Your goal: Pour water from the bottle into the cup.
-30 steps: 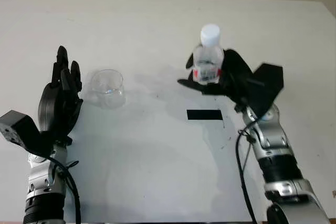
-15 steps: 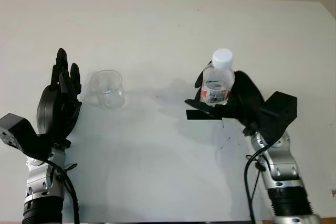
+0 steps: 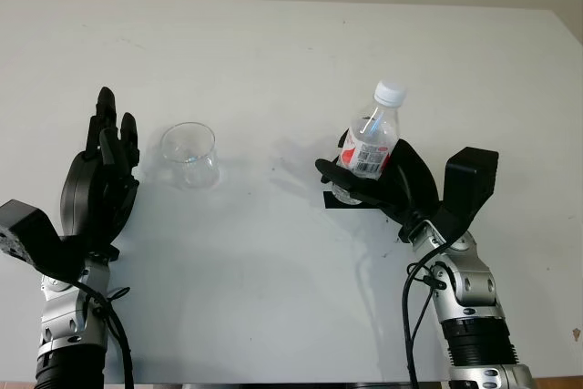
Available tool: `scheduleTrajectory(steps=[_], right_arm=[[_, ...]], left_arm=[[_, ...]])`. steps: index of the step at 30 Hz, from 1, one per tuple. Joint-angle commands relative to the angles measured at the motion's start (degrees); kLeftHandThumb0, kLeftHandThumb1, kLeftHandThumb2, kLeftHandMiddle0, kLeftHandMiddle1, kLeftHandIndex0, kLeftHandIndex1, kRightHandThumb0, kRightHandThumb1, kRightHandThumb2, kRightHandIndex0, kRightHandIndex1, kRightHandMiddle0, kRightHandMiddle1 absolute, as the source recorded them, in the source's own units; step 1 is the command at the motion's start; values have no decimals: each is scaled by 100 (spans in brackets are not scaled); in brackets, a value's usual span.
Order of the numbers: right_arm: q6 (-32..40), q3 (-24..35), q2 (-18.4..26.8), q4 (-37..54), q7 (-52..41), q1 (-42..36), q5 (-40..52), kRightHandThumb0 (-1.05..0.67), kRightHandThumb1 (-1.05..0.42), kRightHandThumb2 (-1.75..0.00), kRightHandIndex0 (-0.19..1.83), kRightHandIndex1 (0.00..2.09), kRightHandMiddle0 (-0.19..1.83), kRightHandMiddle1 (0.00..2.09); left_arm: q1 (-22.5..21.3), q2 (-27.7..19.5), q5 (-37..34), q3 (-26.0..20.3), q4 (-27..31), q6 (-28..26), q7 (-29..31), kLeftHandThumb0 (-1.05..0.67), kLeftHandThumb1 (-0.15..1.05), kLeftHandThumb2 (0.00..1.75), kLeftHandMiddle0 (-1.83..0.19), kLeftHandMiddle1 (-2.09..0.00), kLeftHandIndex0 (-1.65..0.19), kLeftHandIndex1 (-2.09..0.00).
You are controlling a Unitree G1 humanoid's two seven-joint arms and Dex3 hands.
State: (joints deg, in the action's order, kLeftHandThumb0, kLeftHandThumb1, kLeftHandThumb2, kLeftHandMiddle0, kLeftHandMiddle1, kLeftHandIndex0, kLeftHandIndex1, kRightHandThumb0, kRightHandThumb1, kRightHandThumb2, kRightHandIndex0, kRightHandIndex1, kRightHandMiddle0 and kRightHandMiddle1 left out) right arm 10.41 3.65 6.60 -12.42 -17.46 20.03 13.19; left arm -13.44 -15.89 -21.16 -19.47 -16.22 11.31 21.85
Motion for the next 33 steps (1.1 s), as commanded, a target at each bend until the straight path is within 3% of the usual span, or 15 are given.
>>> scheduleTrajectory(steps=[1,10,14,20,22,25,26,31,33], right_arm=[[-15,-28,-26,-266,20,-134,-75,-28,-105,-34,127,209,24,209],[-559,-269,180,-476,-145,-162,-562,-32,-105,-30,106,209,26,209],[-723,-365,255,-424,-242,-231,-709,-37,-105,-19,74,209,26,209],[-1425,-495,230,-820,-419,-326,-876,-46,-104,-8,13,208,-6,205],[-1425,-498,180,-920,-434,-333,-842,-47,-102,-6,5,188,-5,184],[-1469,-534,136,-1035,-390,-349,-885,-48,-99,-5,12,145,1,143],[-1502,-558,144,-1055,-383,-361,-922,-48,-99,-5,13,139,2,137],[-1690,-598,138,-1157,-362,-420,-982,-58,-98,-5,10,50,3,64],[-1787,-592,117,-1204,-293,-447,-1013,-61,-98,-6,13,28,5,46]], left_arm=[[80,-49,-26,-23,101,-11,33,-81,105,73,19,0,19,0],[131,-36,-16,-36,164,-17,-20,-82,105,72,19,0,19,0],[129,-33,-30,-38,157,-18,-11,-82,105,72,19,0,19,0],[116,-101,-53,-64,117,-32,30,-82,105,72,19,0,19,0],[99,-130,-54,-69,105,-53,42,-82,105,72,19,0,19,0],[42,-160,-73,-81,58,-83,84,-82,105,72,19,0,19,0],[22,-167,-81,-84,51,-103,98,-82,105,72,19,0,19,0],[-75,-207,-78,-101,-31,-94,189,-82,105,70,19,0,19,0],[-113,-221,-89,-112,-77,-79,223,-82,105,70,19,0,19,0]])
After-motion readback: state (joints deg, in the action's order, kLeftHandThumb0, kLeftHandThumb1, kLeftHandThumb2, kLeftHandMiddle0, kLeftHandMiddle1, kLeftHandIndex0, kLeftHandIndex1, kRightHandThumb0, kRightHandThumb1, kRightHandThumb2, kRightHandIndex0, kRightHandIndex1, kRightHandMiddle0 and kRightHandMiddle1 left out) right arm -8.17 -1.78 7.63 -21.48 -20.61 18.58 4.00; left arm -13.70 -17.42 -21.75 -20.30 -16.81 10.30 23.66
